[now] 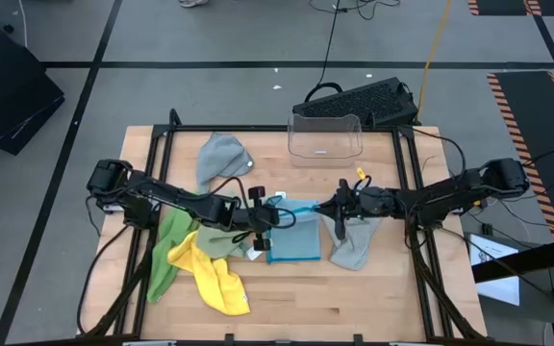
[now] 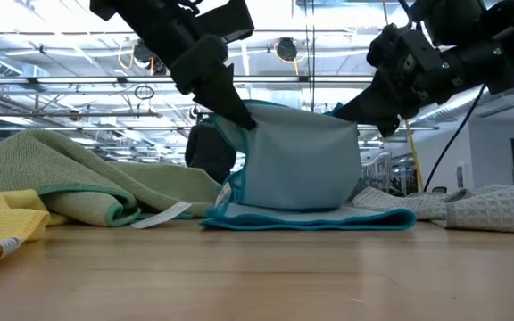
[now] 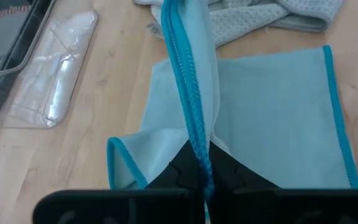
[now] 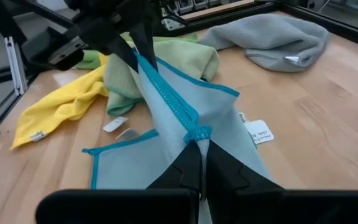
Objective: Fold microfiber towels
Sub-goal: Fold the blue towel
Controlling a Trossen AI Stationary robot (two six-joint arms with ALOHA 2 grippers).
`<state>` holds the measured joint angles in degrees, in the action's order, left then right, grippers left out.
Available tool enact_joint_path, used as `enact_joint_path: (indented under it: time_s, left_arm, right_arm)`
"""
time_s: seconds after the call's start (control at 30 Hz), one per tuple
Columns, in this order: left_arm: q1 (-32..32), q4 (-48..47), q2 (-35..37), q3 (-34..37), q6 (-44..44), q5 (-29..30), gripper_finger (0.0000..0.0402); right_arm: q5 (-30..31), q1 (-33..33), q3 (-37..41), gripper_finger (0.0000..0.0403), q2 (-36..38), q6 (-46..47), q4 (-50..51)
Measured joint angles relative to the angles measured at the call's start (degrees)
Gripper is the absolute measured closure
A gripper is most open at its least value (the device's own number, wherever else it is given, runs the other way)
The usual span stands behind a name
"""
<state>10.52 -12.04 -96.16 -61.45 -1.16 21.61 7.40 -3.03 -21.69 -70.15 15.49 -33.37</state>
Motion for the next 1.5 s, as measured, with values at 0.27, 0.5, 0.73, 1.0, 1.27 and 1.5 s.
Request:
enact_joint_path:
  time_s: [0.27, 0.5, 0.73, 1.0, 1.27, 1.5]
  left_arm:
    - [-0.4, 0.3, 0.6, 0.0, 5.3, 2.1, 0.0392]
    - [-2.6, 0.3, 5.1, -0.5, 11.6, 2.4, 0.0392]
    - [-4.1, -2.9, 7.1, -0.5, 12.6, 1.7, 0.0392]
    - [-3.6, -5.2, 7.0, -0.5, 9.6, -2.1, 0.0392]
    - [-0.2, -5.4, 7.0, -0.5, 9.6, -3.6, 0.0392]
    - [2.1, -5.4, 6.1, -0.5, 6.6, -3.6, 0.0392]
  right_arm:
    - [0.1, -0.3, 0.0, 0.0399, 0.0, -1.9, -4.9]
    - [0.3, 1.1, 0.0, 0.0399, 0.0, -6.7, -9.1]
    - [0.0, 1.4, -0.1, 0.0399, 0.0, -6.2, -9.0]
    - [0.0, -1.3, -0.1, 0.0399, 0.0, -3.3, -5.9]
    - [0.0, -3.8, -0.1, 0.0399, -0.9, -2.7, -5.7]
    - [0.0, -5.4, -0.1, 0.0399, -5.7, -1.2, -7.6]
